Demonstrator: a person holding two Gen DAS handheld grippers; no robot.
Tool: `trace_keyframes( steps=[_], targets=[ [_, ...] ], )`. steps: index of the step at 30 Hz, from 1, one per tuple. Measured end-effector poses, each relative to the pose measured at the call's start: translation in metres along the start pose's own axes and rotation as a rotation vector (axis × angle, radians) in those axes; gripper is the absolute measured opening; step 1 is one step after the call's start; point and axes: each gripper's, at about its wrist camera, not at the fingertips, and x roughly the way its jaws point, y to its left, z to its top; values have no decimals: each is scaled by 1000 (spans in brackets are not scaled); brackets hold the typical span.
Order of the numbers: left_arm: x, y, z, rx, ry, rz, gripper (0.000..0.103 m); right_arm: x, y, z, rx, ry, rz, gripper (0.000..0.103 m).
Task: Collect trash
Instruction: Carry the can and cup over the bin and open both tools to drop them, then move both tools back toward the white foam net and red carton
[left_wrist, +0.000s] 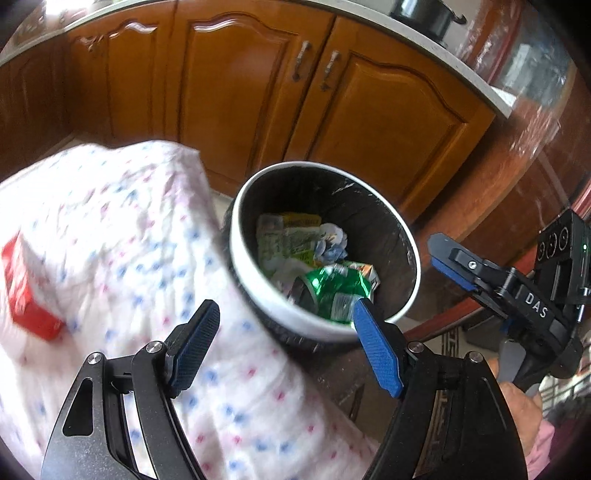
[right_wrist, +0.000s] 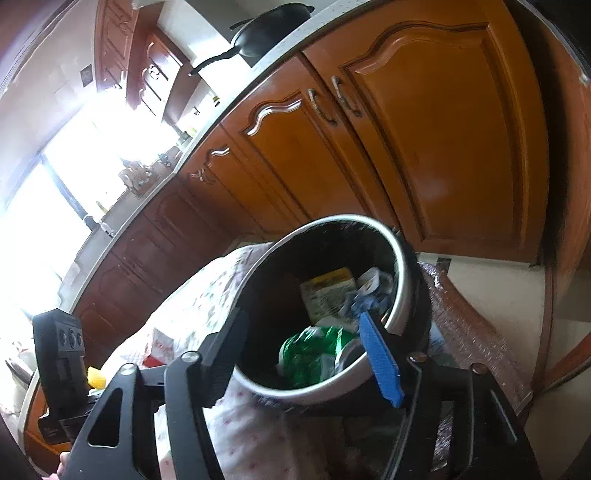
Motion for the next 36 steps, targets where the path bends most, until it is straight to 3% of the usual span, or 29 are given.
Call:
trace_keyframes(
  steps=[19, 36],
  targets=[
    [-70, 99, -77, -217, -56, 63, 76, 9, 67, -73, -91, 93, 70, 74],
    [-107, 177, -106, -360, -118, 165, 76, 49, 128, -105, -210, 190, 135, 74]
  ],
)
